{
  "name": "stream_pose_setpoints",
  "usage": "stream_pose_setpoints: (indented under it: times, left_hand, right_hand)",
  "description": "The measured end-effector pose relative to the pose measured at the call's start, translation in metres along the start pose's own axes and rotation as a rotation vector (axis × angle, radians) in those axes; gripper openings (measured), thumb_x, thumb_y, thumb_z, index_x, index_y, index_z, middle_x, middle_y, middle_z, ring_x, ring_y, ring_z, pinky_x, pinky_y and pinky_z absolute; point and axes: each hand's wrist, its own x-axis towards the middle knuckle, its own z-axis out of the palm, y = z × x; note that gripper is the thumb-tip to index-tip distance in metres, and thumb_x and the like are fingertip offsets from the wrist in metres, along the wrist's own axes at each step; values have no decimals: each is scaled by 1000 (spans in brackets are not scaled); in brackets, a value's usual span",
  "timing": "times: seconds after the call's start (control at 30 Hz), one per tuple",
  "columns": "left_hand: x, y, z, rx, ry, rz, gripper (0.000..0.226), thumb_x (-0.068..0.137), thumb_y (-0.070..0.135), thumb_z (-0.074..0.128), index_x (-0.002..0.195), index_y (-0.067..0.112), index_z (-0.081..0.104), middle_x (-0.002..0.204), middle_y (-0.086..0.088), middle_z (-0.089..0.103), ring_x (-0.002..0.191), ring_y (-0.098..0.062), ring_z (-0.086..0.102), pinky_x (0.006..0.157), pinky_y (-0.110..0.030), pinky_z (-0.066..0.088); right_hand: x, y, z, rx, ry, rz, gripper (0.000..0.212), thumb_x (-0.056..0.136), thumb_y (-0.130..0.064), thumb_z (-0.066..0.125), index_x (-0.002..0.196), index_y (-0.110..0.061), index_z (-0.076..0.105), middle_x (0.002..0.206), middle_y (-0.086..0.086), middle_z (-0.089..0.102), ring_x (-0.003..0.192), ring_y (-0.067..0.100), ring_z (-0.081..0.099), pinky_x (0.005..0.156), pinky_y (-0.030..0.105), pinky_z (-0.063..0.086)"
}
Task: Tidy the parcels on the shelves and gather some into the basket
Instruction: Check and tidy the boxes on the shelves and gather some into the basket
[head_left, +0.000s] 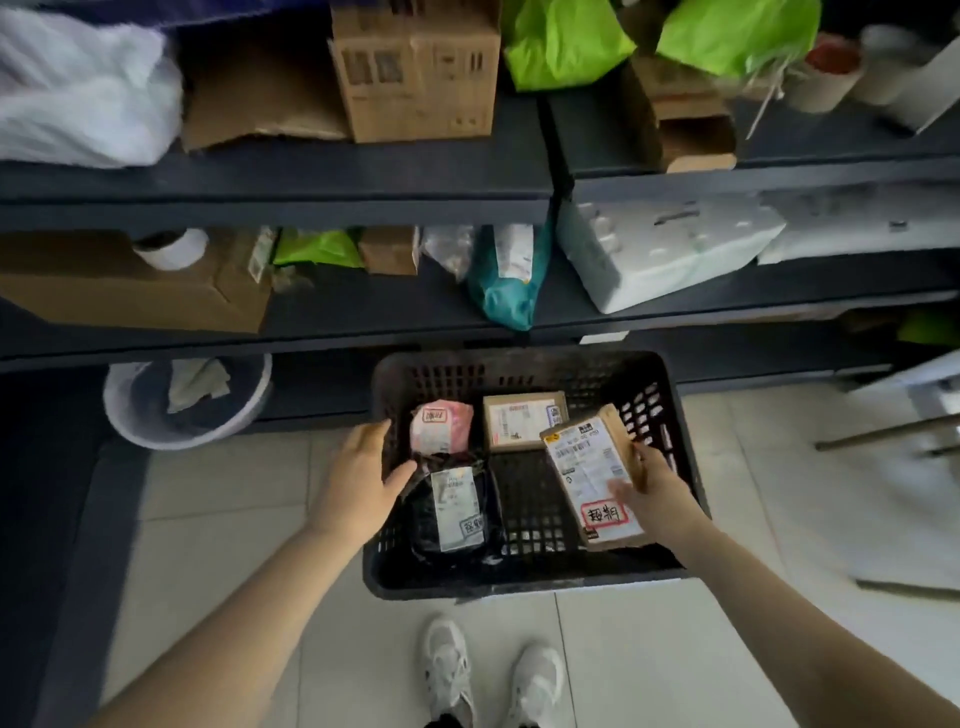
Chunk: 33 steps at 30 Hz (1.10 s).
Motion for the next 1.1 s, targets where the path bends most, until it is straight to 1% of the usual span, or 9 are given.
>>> stream_pose_setpoints:
  times: [0.13, 0.3, 0.53, 0.6, 0.73, 0.8, 0.9, 1.0, 1.1]
  left_hand:
    - [30, -33, 49, 70, 51, -69, 63, 91, 34, 56, 141, 1, 36, 139, -19, 43, 128, -34, 36, 108, -42, 29]
    - [61, -63, 89, 28, 127, -135, 44, 97, 19, 44, 136, -2, 41, 134, -23, 47, 123, -37, 42, 105, -42, 30]
    - [67, -85, 110, -19, 217, -32, 46, 95, 5, 48, 141, 4, 41, 136, -13, 45, 124, -26, 44, 107, -21, 24]
    - [66, -89, 113, 1, 229, -7, 47, 94, 5, 50, 140, 3, 41, 136, -13, 46, 124, -27, 45, 107, -21, 25]
    - [64, -90, 113, 46, 223, 4, 47, 95, 10, 49, 140, 2, 40, 139, -14, 45, 124, -30, 43, 107, -25, 26]
    - [62, -91, 112, 101, 208, 25, 47, 96, 14, 49, 140, 1, 40, 138, -15, 45, 122, -34, 44, 106, -34, 33]
    - [62, -91, 104, 206, 143, 30, 49, 96, 18, 48, 141, 3, 39, 139, -14, 46, 120, -35, 45, 98, -45, 43]
    - [59, -84, 87, 291, 69, 15, 51, 95, 25, 48, 141, 5, 40, 142, -11, 44, 122, -33, 44, 91, -46, 47]
    - [47, -69, 60, 326, 54, -19, 55, 95, 32, 47, 143, 6, 36, 145, -10, 41, 127, -30, 42, 92, -45, 47]
  right_hand:
    - [66, 42, 44, 100, -49, 210, 55, 94, -8, 54, 144, -9, 30, 127, 12, 60, 98, 30, 65, 83, 43, 55]
    - [135, 85, 97, 34, -123, 277, 44, 93, -10, 56, 135, -9, 41, 126, 13, 60, 108, 35, 61, 94, 48, 49]
    - [205, 115, 151, -40, -222, 196, 35, 95, -18, 52, 129, -11, 49, 119, 11, 62, 102, 31, 63, 89, 48, 53]
    - [212, 112, 161, -117, -237, 149, 28, 94, -23, 50, 121, -16, 55, 109, 8, 67, 97, 29, 65, 89, 47, 52]
    - [212, 105, 171, -208, -326, 92, 39, 95, -12, 45, 134, -15, 46, 125, 12, 60, 113, 31, 58, 99, 48, 45]
    - [204, 97, 168, -261, -333, 77, 46, 95, -12, 49, 140, -11, 39, 131, 13, 56, 117, 32, 55, 101, 45, 44]
    - [187, 80, 157, -343, -347, 54, 57, 95, -19, 52, 147, -13, 29, 136, 11, 52, 106, 26, 58, 89, 32, 46]
    - [168, 61, 138, -415, -375, -7, 54, 94, -25, 51, 145, -16, 33, 133, 8, 54, 89, 17, 56, 74, 26, 43]
    - [143, 28, 115, -531, -399, -65, 52, 96, -27, 48, 144, -11, 35, 131, 9, 55, 96, 18, 59, 64, 19, 44]
